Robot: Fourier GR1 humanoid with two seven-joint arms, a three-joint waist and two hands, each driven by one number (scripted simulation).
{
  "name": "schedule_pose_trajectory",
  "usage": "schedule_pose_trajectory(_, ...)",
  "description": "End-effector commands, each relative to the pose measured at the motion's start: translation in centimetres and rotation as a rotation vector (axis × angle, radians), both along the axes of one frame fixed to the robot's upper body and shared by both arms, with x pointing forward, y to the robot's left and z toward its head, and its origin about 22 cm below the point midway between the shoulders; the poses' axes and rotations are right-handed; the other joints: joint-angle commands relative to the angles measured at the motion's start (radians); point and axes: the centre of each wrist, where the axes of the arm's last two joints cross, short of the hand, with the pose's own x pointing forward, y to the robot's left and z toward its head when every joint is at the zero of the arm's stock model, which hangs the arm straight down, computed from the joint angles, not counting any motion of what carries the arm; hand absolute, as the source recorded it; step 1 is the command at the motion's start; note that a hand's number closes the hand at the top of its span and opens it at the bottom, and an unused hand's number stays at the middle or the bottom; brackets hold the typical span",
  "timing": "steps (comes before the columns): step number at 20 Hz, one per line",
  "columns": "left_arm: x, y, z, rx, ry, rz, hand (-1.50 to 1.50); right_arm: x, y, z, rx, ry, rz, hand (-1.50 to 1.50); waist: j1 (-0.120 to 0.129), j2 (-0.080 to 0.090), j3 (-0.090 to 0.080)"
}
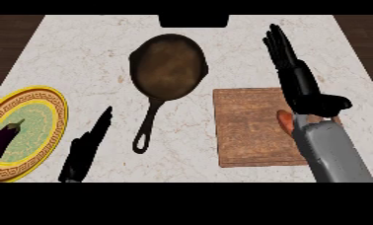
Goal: Pick the sweet potato from the cutting board and place it in the pan
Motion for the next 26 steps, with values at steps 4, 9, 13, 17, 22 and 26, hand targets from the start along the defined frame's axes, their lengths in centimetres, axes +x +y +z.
schedule_pose_trajectory(4,2.4,3.5,4.0,0.127,-0.160,0.084,0.00,1.4,-7.1,0.8,0.069,0.193,0.107,-1.50,0.013,0.022,0.002)
schedule_pose_trajectory(9,1.8,3.3,4.7,0.151,-0.161,0.119,0.00,-1.2,-16.0,-1.7,-0.130,0.481,-0.362,-1.50,-0.011,0.018,0.002)
schedule_pose_trajectory(13,2.0,1.2,5.5,0.131,-0.156,0.120,0.00,-4.1,-21.8,-0.2,-0.317,0.601,-0.273,-1.50,-0.008,0.016,0.002)
schedule_pose_trajectory(17,1.3,2.7,5.5,0.143,-0.157,0.093,0.00,-3.3,-24.2,3.8,-0.635,0.570,-0.167,-1.50,0.026,0.024,0.002)
schedule_pose_trajectory(22,1.9,1.1,6.5,0.129,-0.143,0.099,0.00,-1.6,-23.4,6.5,-0.782,0.586,0.018,-1.50,0.021,0.021,0.001)
schedule_pose_trajectory(26,1.8,0.6,7.0,0.142,-0.148,0.100,0.00,0.9,-21.3,8.2,-0.846,0.607,0.147,-1.50,0.026,0.022,0.001)
